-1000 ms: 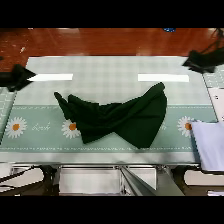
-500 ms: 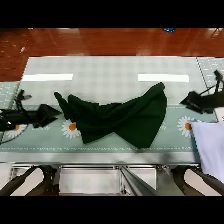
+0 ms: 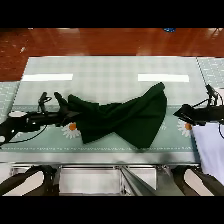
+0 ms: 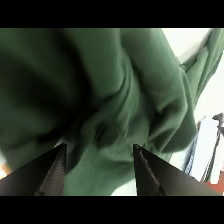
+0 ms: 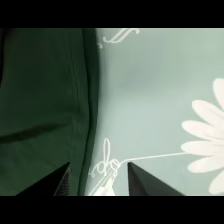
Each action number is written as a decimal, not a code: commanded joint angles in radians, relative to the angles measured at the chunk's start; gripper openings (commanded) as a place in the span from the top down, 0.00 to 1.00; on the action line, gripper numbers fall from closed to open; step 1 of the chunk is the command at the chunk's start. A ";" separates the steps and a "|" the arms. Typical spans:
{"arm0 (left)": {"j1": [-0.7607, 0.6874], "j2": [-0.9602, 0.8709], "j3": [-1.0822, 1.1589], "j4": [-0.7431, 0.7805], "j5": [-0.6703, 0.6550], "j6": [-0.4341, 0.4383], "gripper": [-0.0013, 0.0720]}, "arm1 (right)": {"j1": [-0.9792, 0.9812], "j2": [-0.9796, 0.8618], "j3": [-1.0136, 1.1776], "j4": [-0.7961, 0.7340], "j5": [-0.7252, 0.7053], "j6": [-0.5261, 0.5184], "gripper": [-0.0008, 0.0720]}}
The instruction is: Fold the shirts.
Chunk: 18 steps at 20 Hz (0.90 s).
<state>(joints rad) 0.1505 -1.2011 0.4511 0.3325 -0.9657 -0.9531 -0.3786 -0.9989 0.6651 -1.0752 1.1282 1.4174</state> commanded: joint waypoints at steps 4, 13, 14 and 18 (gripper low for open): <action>-0.071 -0.097 0.141 -0.068 -0.043 0.055 0.96 | -0.001 0.004 -0.009 -0.065 0.008 0.017 0.43; -0.064 -0.095 0.244 -0.060 -0.139 0.055 0.96 | 0.000 -0.207 -0.039 0.185 -0.052 -0.074 0.43; -0.064 -0.095 0.244 -0.060 -0.139 0.055 0.96 | 0.000 -0.241 -0.037 0.222 -0.072 -0.087 0.43; -0.066 -0.095 0.244 -0.060 -0.138 0.055 0.96 | 0.000 -0.336 -0.034 0.327 -0.138 -0.130 0.43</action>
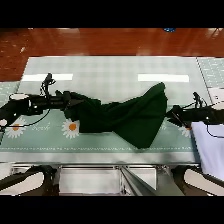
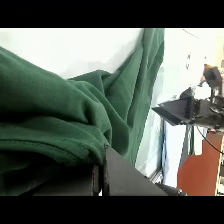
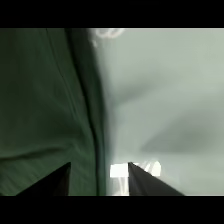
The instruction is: Fold the shirts.
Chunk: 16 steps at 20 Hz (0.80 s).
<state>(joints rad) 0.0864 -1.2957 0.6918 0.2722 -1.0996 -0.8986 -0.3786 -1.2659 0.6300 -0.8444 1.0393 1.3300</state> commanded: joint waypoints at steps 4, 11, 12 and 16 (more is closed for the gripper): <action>-0.006 0.000 0.003 0.000 0.007 0.000 0.96 | 0.073 -0.135 0.042 0.140 -0.082 -0.060 0.43; 0.037 0.032 0.101 -0.089 0.014 -0.015 0.96 | 0.284 -0.195 0.327 0.114 0.004 -0.037 0.95; 0.062 0.048 0.146 -0.102 0.014 -0.030 0.96 | 0.282 -0.186 0.394 0.098 0.066 -0.028 0.95; 0.192 0.115 0.424 -0.101 0.014 -0.139 0.96 | 0.282 -0.063 0.675 0.007 0.135 0.047 0.95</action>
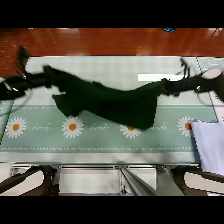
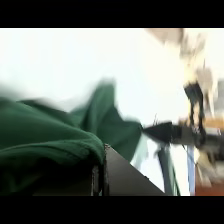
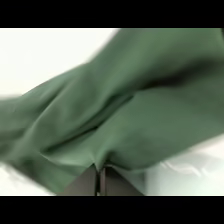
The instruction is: Fold the shirts.
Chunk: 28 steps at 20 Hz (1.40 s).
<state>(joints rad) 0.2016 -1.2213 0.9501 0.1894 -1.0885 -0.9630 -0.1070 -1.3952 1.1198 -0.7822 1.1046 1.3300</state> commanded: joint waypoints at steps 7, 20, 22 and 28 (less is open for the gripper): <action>0.251 0.129 0.769 -0.018 0.005 -0.211 0.96 | 0.010 0.309 0.674 -0.125 0.099 0.077 0.95; 0.339 0.444 0.964 0.580 -0.043 -0.319 0.96 | 0.010 0.818 0.590 -0.627 0.465 0.255 0.95; 0.185 0.444 0.957 0.948 -0.105 -0.448 0.96 | 0.010 0.884 0.428 -0.663 0.494 0.287 0.95; -0.061 0.415 0.689 1.321 -0.262 -0.603 0.96 | 0.010 0.970 -0.079 -0.665 0.409 0.349 0.95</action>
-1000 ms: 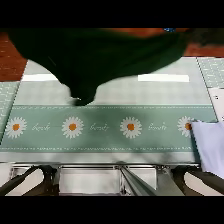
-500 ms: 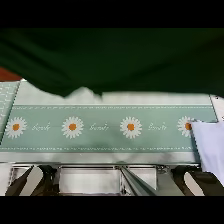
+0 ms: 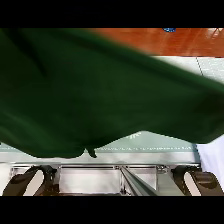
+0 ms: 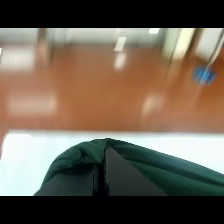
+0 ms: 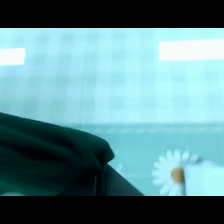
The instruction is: Fold the shirts.
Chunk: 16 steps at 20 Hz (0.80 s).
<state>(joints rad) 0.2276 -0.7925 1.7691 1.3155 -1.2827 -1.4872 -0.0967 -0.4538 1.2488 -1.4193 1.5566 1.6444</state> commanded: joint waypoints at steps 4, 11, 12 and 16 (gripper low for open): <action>-0.087 -0.153 -0.413 0.130 0.076 -0.105 0.96 | 0.000 -0.111 -0.391 -0.019 -0.277 0.034 0.95; -0.087 -0.594 -0.417 -0.171 0.409 -0.095 0.96 | 0.000 -0.699 -0.328 0.161 -0.672 -0.064 0.95; -0.087 -0.649 -0.391 -0.201 0.439 -0.096 0.96 | 0.000 -0.793 -0.266 0.171 -0.681 -0.068 0.95; -0.088 -0.808 -0.282 -0.277 0.460 -0.096 0.96 | 0.000 -1.079 0.002 0.269 -0.669 -0.078 0.95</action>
<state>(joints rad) 0.1406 -1.4857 1.4292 1.1320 -0.8753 -1.5829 -0.0963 -1.3357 1.1007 -1.2427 0.9257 1.5806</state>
